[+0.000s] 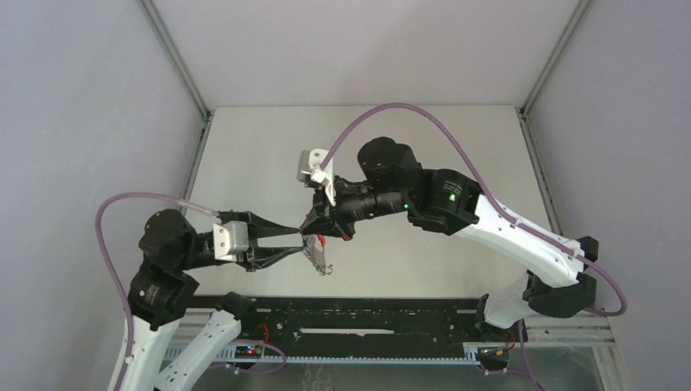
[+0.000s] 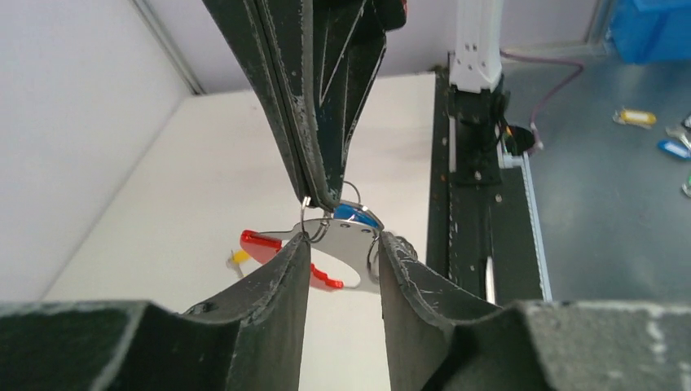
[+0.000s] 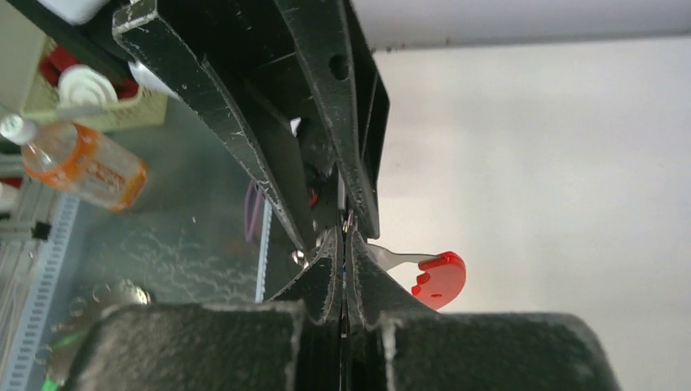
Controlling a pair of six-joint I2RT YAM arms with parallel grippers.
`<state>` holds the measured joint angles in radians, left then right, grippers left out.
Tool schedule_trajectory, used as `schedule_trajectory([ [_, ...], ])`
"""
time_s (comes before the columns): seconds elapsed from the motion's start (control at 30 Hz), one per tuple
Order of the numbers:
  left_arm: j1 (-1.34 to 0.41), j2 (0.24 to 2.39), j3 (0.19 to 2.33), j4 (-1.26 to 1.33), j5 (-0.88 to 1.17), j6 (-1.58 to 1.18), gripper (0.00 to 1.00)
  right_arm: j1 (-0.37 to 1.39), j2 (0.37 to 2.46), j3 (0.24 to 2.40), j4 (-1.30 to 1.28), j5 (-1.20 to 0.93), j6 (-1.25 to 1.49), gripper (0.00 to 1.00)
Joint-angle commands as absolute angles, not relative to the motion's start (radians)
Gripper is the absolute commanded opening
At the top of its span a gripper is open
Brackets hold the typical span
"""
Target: Put the keys on the keyring
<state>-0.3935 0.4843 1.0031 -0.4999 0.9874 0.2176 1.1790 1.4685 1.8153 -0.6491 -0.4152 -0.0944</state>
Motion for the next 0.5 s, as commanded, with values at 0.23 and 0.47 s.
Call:
schedule_trajectory([
  [0.23, -0.397, 0.577, 1.144, -0.927, 1.107, 0.583, 0.32, 1.225, 1.574, 1.998, -0.964, -0.376, -0.220, 0.00],
  [0.47, -0.396, 0.601, 1.141, -0.950, 1.120, 0.614, 0.28, 1.236, 1.623, 2.065, -1.011, -0.407, -0.231, 0.00],
])
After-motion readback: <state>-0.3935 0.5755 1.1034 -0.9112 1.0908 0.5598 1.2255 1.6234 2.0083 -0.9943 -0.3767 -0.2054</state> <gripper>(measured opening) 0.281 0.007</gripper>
